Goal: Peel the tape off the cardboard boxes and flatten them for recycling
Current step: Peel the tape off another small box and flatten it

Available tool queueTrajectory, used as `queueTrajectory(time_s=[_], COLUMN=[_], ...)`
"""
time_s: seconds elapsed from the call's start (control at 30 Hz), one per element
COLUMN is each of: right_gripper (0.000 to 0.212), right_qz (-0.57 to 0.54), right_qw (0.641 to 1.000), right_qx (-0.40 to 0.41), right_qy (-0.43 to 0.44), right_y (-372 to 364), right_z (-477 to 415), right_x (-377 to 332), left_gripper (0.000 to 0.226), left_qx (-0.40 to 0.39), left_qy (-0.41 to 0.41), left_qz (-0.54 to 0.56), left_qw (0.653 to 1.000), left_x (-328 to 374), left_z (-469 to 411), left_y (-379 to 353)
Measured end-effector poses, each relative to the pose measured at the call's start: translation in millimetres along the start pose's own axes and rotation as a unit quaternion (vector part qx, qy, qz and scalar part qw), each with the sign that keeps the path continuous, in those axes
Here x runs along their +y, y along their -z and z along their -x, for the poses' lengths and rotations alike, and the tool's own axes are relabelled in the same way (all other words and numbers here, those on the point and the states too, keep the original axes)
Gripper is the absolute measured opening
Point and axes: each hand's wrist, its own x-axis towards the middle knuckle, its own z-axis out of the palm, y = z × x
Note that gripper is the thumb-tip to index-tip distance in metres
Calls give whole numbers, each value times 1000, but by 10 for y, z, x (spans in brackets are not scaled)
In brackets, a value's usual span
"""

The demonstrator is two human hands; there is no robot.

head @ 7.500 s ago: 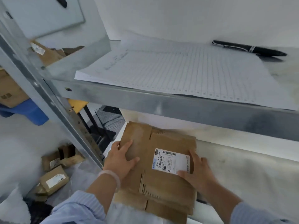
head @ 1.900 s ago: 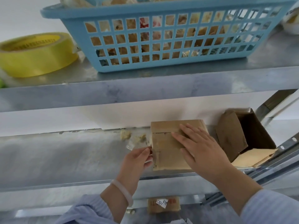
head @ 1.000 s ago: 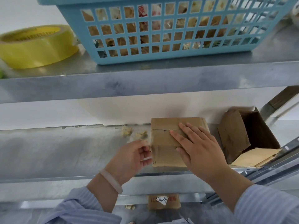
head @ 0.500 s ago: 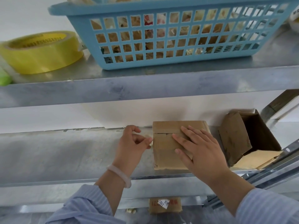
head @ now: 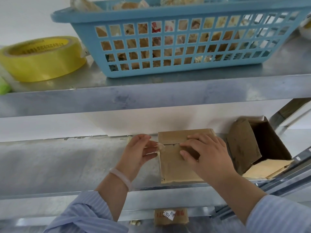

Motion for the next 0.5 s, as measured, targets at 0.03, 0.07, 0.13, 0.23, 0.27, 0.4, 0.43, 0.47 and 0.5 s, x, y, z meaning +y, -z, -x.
queueTrajectory(time_s=[0.03, 0.07, 0.13, 0.23, 0.27, 0.4, 0.43, 0.47, 0.5], right_gripper=[26, 24, 24, 27, 28, 40, 44, 45, 46], right_qz=[-4, -9, -13, -9, -8, 17, 22, 28, 33], right_qw=[1000, 1000, 1000, 1000, 1000, 1000, 999, 999, 998], right_qx=[3, 11, 25, 28, 28, -8, -24, -38, -48], right_qy=[0, 0, -3, -9, -10, -11, -11, -10, -8], right_y=[-7, -15, -34, -39, -30, 6, 15, 22, 27], right_z=[-6, -5, 3, -5, -12, -55, -76, -94, -111], right_x=[6, 11, 18, 22, 15, -19, -25, -31, -34], left_gripper=[15, 18, 24, 30, 29, 24, 23, 22, 22], left_qx=[13, 25, 12, -36, -31, -13, -13, -12, -9], left_qy=[20, 26, 38, 68, 72, 43, 35, 31, 32], left_qz=[33, -5, -106, -121, -122, -175, -182, -183, -178], left_qw=[999, 999, 994, 990, 989, 984, 983, 982, 983], left_x=[5, -1, -11, 34, 52, 87, 84, 67, 54], left_z=[-30, -74, -129, -185, -206, -285, -297, -318, -334], left_y=[1, -3, -48, -153, -157, -92, -72, -48, -26])
